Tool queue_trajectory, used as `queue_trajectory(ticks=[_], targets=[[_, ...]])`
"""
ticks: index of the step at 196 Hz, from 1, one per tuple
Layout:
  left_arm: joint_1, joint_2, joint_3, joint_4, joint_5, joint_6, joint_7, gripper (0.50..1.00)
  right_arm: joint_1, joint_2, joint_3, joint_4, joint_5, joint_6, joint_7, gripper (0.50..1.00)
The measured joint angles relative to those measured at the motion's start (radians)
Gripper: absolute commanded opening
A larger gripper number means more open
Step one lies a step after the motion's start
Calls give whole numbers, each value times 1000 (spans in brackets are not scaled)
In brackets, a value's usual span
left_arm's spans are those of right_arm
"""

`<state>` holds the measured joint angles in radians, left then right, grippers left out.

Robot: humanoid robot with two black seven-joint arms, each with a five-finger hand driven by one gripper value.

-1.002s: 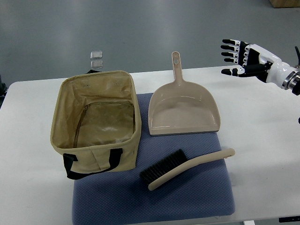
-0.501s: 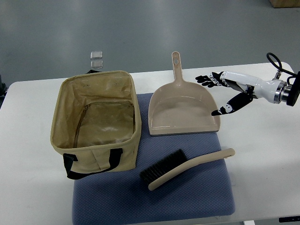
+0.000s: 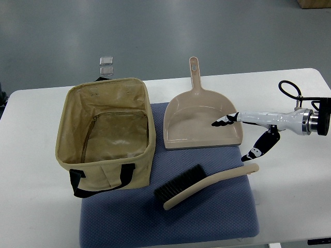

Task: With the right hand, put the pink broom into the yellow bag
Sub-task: 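Move the right hand down toward the beige brush handle, then close the right hand around the curved beige brush handle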

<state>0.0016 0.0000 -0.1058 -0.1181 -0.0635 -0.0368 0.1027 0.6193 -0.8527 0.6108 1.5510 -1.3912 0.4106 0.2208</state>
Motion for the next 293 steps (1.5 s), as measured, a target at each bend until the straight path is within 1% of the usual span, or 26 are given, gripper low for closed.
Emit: queue_trajectory(ticks=[21, 52, 70, 110, 115, 164, 188, 192, 197, 203, 215, 222, 246, 271, 275, 280, 282, 283, 284, 285, 286, 291, 293], targets=[[0, 0, 0, 0, 0, 0, 0, 1000, -1, -4, -21, 45, -35, -4, -5, 919], [0, 0, 0, 0, 0, 0, 0, 1000, -1, 4, -49, 68, -55, -20, -12, 913], [0, 0, 0, 0, 0, 0, 0, 1000, -1, 12, -86, 71, -87, -67, -26, 913], [0, 0, 0, 0, 0, 0, 0, 1000, -26, 37, -166, 72, -174, -198, -53, 911], [0, 0, 0, 0, 0, 0, 0, 1000, -31, 38, -174, 72, -187, -210, -57, 905], [0, 0, 0, 0, 0, 0, 0, 1000, -72, 47, -205, 72, -262, -295, -69, 881], [0, 0, 0, 0, 0, 0, 0, 1000, -77, 47, -233, 71, -277, -347, -92, 868], [0, 0, 0, 0, 0, 0, 0, 1000, -79, 48, -235, 71, -279, -354, -96, 858], [0, 0, 0, 0, 0, 0, 0, 1000, -83, 49, -238, 70, -282, -361, -99, 828], [0, 0, 0, 0, 0, 0, 0, 1000, -87, 50, -241, 70, -288, -368, -102, 809], [0, 0, 0, 0, 0, 0, 0, 1000, -94, 54, -247, 69, -306, -383, -107, 791], [0, 0, 0, 0, 0, 0, 0, 1000, -96, 55, -249, 68, -315, -390, -109, 756], [0, 0, 0, 0, 0, 0, 0, 1000, -102, 56, -255, 66, -329, -401, -122, 717], [0, 0, 0, 0, 0, 0, 0, 1000, -104, 58, -256, 65, -341, -404, -136, 652], [0, 0, 0, 0, 0, 0, 0, 1000, -104, 59, -256, 65, -343, -404, -138, 637], [0, 0, 0, 0, 0, 0, 0, 1000, -104, 60, -256, 64, -346, -404, -140, 607], [0, 0, 0, 0, 0, 0, 0, 1000, -104, 60, -256, 64, -347, -404, -141, 607], [0, 0, 0, 0, 0, 0, 0, 1000, -104, 61, -256, 64, -348, -404, -141, 595], [0, 0, 0, 0, 0, 0, 0, 1000, -104, 61, -256, 64, -348, -404, -141, 594], [0, 0, 0, 0, 0, 0, 0, 1000, -104, 61, -256, 63, -349, -404, -142, 580], [0, 0, 0, 0, 0, 0, 0, 1000, -105, 61, -256, 63, -349, -404, -142, 580], [0, 0, 0, 0, 0, 0, 0, 1000, -105, 62, -256, 62, -352, -405, -144, 543], [0, 0, 0, 0, 0, 0, 0, 1000, -105, 62, -256, 62, -353, -405, -144, 537]])
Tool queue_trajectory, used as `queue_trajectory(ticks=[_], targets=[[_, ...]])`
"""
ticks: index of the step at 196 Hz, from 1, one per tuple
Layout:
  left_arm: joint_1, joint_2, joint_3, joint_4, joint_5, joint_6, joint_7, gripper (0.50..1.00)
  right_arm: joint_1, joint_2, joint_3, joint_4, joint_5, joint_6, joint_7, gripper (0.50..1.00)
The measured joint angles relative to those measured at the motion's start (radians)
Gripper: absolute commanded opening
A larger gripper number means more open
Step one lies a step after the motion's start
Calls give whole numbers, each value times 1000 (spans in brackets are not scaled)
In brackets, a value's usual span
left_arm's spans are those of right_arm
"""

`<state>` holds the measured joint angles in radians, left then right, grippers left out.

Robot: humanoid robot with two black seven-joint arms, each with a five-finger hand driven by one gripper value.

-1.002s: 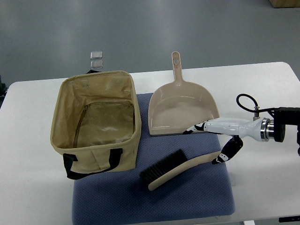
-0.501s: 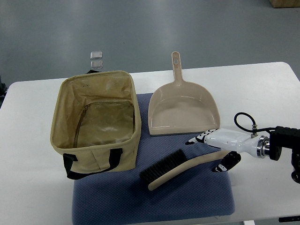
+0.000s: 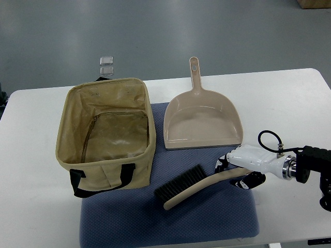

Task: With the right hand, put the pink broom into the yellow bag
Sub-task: 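Close the right hand around the curved beige brush handle, then lift the brush with the right hand and swing it over the bag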

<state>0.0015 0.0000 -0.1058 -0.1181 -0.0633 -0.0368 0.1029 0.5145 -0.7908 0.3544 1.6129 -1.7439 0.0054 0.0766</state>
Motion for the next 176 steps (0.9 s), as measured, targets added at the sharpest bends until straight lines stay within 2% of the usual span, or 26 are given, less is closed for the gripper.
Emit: queue_trajectory(ticks=[8, 54, 95, 176], targets=[[0, 0, 0, 0, 0, 0, 0, 1000, 0, 1, 0, -1, -4, -1, -3, 500], [0, 0, 0, 0, 0, 0, 0, 1000, 2, -2, 2, -4, -11, -13, -20, 500], [0, 0, 0, 0, 0, 0, 0, 1000, 15, -18, 48, -6, -6, -66, -23, 500], [0, 0, 0, 0, 0, 0, 0, 1000, 91, -121, 195, -34, 34, -138, -13, 500]])
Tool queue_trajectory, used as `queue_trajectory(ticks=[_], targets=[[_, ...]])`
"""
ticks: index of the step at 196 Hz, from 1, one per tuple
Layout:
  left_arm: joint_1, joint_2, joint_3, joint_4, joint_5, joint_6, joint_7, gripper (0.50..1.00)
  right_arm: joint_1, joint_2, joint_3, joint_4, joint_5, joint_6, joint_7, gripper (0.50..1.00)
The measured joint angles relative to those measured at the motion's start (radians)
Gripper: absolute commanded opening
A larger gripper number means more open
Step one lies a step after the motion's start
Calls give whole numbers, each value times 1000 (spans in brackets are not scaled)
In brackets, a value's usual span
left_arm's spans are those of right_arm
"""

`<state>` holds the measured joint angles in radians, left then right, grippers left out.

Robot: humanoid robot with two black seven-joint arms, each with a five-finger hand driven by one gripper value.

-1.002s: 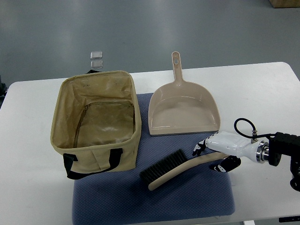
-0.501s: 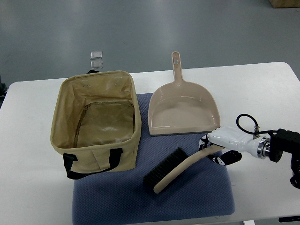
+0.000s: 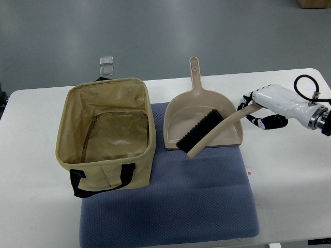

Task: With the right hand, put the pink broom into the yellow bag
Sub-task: 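Lift the brush with the right hand and swing it over the bag, then lower the brush into the tan bag and open the right hand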

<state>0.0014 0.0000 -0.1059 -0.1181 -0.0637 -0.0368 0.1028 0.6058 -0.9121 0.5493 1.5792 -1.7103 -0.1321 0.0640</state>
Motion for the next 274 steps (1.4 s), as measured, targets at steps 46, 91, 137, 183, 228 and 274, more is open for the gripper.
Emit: queue_trajectory(ticks=[46, 91, 137, 183, 228, 274], targets=[[0, 0, 0, 0, 0, 0, 0, 1000, 113, -38, 40, -32, 85, 1, 0, 500], [0, 0, 0, 0, 0, 0, 0, 1000, 287, -24, 41, -72, 107, 61, -8, 500], [0, 0, 0, 0, 0, 0, 0, 1000, 442, 76, 27, -76, 93, 166, -27, 500], [0, 0, 0, 0, 0, 0, 0, 1000, 531, 302, 21, -101, 21, 289, -46, 500], [0, 0, 0, 0, 0, 0, 0, 1000, 538, 498, -7, -144, -24, 345, -73, 500], [0, 0, 0, 0, 0, 0, 0, 1000, 534, 536, -86, -157, -32, 345, -72, 662]])
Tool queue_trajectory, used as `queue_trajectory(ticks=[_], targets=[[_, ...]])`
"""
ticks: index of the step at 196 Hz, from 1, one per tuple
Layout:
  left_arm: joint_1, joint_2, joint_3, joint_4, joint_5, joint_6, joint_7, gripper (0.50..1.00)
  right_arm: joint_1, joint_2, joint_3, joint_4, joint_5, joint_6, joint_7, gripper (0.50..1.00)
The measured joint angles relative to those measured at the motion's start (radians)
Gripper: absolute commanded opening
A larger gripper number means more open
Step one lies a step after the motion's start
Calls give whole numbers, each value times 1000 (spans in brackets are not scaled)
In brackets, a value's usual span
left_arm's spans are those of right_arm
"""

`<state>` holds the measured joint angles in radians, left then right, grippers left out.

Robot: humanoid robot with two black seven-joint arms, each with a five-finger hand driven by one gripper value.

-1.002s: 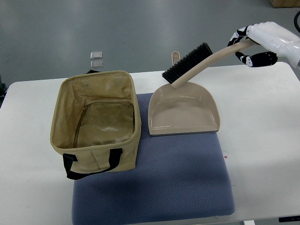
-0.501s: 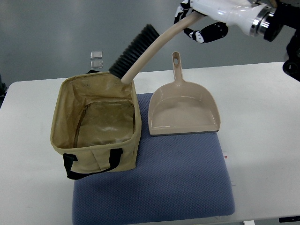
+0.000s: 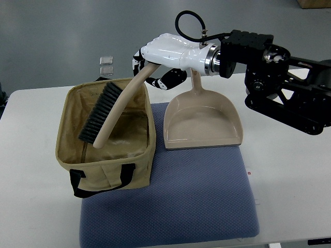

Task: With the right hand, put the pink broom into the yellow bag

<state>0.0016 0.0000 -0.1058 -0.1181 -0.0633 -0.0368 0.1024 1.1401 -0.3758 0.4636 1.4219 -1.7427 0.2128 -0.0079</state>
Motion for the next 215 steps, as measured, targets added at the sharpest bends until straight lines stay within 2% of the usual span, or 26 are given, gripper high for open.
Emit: queue_trajectory(ticks=[12, 51, 101, 127, 163, 215], targets=[[0, 0, 0, 0, 0, 0, 0, 1000, -5, 3, -6, 0, 3, 0, 2, 727], [0, 0, 0, 0, 0, 0, 0, 1000, -22, 7, -8, 0, 9, 0, 3, 856], [0, 0, 0, 0, -1, 0, 0, 1000, -39, 14, 6, -1, 17, -6, 3, 860], [0, 0, 0, 0, -1, 0, 0, 1000, -79, -2, 53, -3, 31, -32, 1, 860], [0, 0, 0, 0, -1, 0, 0, 1000, -236, -5, 291, -38, 115, -54, -5, 860], [0, 0, 0, 0, -1, 0, 0, 1000, -458, 24, 631, -170, 365, -103, -4, 860]])
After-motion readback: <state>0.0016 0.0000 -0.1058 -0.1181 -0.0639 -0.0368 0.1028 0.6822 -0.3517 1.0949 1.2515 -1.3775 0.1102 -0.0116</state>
